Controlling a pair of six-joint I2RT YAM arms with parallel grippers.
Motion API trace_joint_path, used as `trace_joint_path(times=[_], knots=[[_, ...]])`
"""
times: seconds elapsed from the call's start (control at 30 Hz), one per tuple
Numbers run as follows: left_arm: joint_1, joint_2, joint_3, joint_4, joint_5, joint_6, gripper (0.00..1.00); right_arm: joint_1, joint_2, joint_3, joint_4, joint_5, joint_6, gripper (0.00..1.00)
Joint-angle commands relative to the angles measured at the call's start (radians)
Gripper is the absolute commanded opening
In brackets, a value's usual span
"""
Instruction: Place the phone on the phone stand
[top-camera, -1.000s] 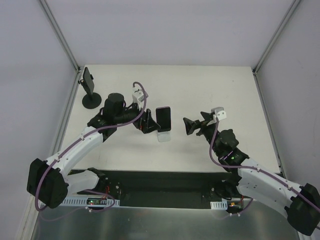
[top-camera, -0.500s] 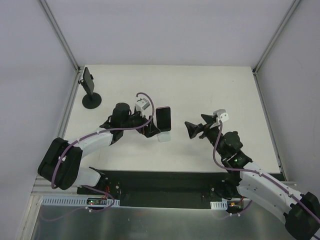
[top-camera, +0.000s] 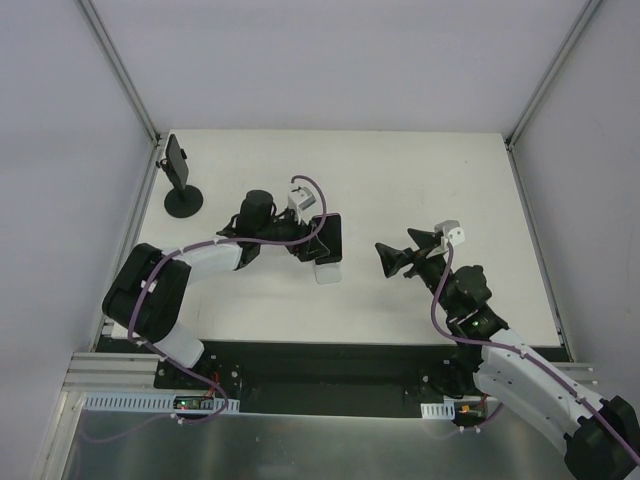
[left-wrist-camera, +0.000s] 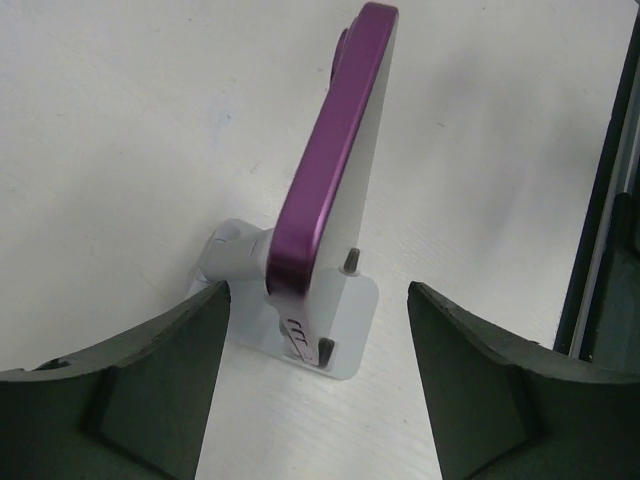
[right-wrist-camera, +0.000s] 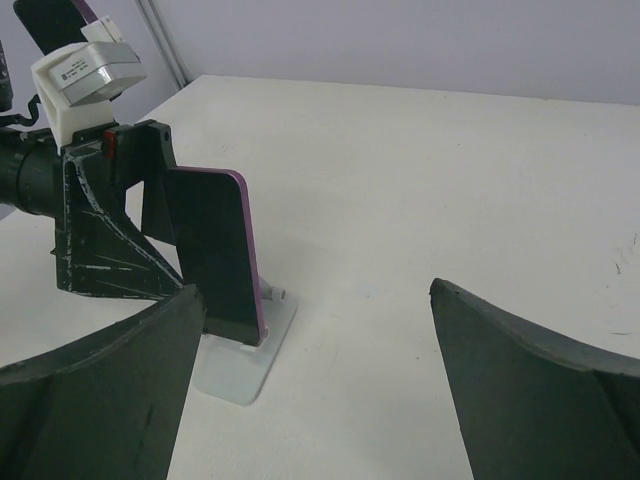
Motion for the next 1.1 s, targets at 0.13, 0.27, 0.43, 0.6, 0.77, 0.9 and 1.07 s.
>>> trace_joint_path(times=[0.13, 0.27, 0.43, 0.6, 0.77, 0.9, 1.07], knots=[[0.008, 0.070, 0.068, 0.063, 0.071, 0.014, 0.57, -0.022, -0.004, -0.003, 0.054, -0.041, 0.021, 0.96], [0.008, 0.065, 0.069, 0.072, 0.068, 0.009, 0.43, -0.026, 0.005, -0.004, 0.060, -0.050, 0.024, 0.97], [0.008, 0.045, 0.053, 0.077, 0.048, 0.006, 0.23, -0.034, 0.012, -0.003, 0.066, -0.051, 0.029, 0.97], [0.008, -0.002, 0.011, 0.075, 0.008, 0.025, 0.00, -0.039, 0.015, -0.003, 0.069, -0.051, 0.032, 0.97], [0.011, -0.094, -0.079, 0.145, -0.101, 0.009, 0.00, -0.043, 0.021, -0.006, 0.075, -0.083, 0.035, 0.97], [0.038, -0.229, -0.245, 0.248, -0.285, -0.052, 0.00, -0.045, 0.029, -0.009, 0.084, -0.088, 0.038, 0.97], [0.127, -0.480, -0.369, 0.212, -0.553, -0.135, 0.00, -0.051, 0.036, -0.012, 0.100, -0.100, 0.046, 0.97]])
